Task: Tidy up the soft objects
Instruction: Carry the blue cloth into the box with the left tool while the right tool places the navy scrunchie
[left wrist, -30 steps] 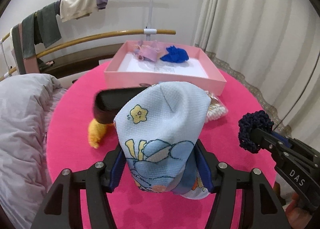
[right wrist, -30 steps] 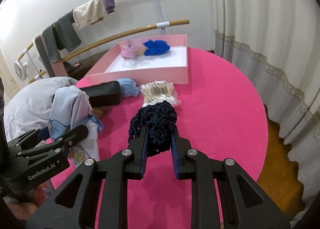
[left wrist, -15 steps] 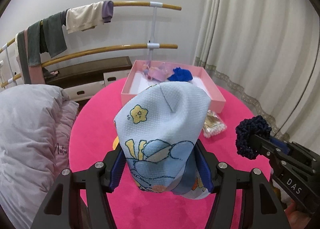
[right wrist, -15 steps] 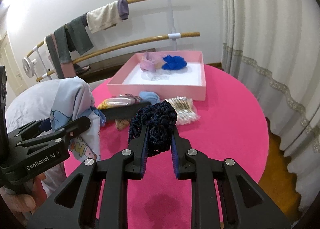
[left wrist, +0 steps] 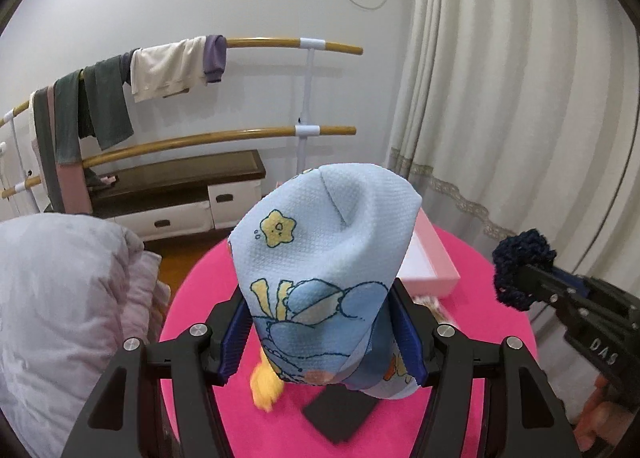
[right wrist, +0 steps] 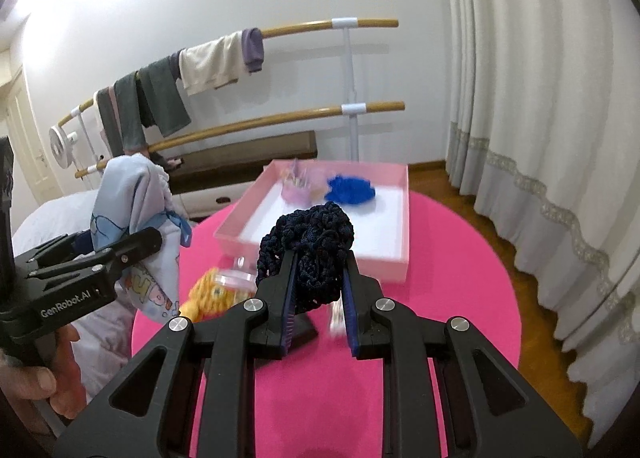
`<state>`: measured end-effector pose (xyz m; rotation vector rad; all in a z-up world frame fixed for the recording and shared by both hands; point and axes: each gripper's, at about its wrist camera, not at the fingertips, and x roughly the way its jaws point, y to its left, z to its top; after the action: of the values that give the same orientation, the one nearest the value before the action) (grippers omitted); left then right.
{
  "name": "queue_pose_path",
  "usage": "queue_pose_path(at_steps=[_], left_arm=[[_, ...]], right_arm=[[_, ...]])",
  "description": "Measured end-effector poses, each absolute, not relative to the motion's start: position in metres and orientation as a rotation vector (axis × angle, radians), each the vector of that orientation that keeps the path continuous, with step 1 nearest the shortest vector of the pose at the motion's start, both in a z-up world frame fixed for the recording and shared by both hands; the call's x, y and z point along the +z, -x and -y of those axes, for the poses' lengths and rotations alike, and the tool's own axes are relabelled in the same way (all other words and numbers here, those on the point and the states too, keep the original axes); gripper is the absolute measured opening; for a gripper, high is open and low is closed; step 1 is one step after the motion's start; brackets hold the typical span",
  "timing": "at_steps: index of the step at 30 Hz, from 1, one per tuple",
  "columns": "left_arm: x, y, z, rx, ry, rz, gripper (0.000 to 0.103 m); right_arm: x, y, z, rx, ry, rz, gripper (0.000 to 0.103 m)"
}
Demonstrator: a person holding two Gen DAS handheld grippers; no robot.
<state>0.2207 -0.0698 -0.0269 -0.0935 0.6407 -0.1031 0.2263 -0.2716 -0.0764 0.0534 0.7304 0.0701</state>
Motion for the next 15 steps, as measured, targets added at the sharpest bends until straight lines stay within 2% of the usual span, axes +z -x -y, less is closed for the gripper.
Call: queue_pose_path(at_steps=[15], left_arm=[[-0.035, -0.327, 0.098, -0.066, 0.058, -0.674, 0.06]], right_arm=[[-0.087, -0.347, 0.3, 0.085, -0.095, -0.783, 0.019]])
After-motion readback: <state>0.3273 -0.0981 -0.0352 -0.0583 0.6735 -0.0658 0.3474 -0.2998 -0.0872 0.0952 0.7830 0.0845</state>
